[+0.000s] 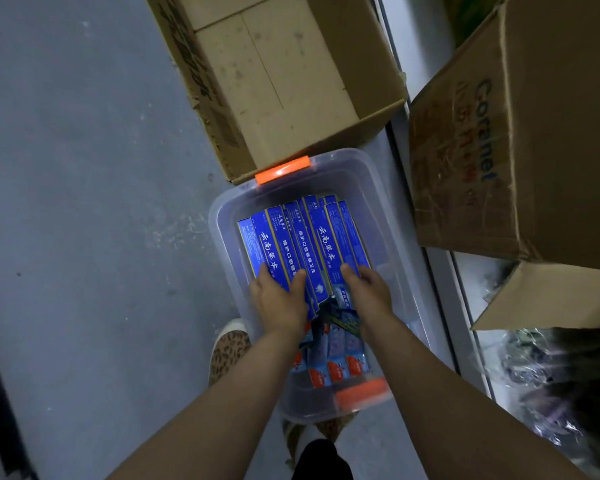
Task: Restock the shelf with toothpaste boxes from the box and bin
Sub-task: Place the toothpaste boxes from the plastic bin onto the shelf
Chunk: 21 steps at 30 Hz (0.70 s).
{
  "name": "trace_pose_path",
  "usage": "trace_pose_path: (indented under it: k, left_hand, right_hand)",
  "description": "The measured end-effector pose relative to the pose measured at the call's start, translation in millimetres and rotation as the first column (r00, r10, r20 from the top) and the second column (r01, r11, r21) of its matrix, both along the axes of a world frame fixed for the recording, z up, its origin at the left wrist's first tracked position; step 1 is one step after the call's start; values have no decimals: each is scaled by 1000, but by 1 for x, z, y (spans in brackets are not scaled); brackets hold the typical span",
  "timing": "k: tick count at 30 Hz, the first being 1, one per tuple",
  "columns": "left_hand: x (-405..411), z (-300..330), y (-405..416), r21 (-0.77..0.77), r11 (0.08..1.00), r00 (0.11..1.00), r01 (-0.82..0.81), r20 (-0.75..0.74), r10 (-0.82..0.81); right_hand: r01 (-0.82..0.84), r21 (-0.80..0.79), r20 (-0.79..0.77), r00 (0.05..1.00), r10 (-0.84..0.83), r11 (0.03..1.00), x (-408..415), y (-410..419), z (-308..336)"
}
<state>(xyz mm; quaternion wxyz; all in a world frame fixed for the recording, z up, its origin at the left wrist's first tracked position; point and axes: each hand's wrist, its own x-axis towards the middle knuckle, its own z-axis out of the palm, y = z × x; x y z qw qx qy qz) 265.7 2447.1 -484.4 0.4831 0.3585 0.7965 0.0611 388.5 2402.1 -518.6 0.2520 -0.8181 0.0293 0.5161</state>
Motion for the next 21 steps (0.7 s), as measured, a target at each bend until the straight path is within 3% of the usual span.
trace_pose_path:
  k: [10,16,21]
  left_hand:
    - [12,-17,3,-7,994,986,-108,-128,106]
    - [10,-5,10,-75,981,982,-177,-79,171]
    - [6,35,8,-143,942,949,-302,46,311]
  right_hand:
    - [1,-102,112,994,11,995,-5,-3,-24]
    - [10,-61,101,995,-4,998,-10,-5,0]
    - [39,16,99,994,-40,999,-18,-6,56]
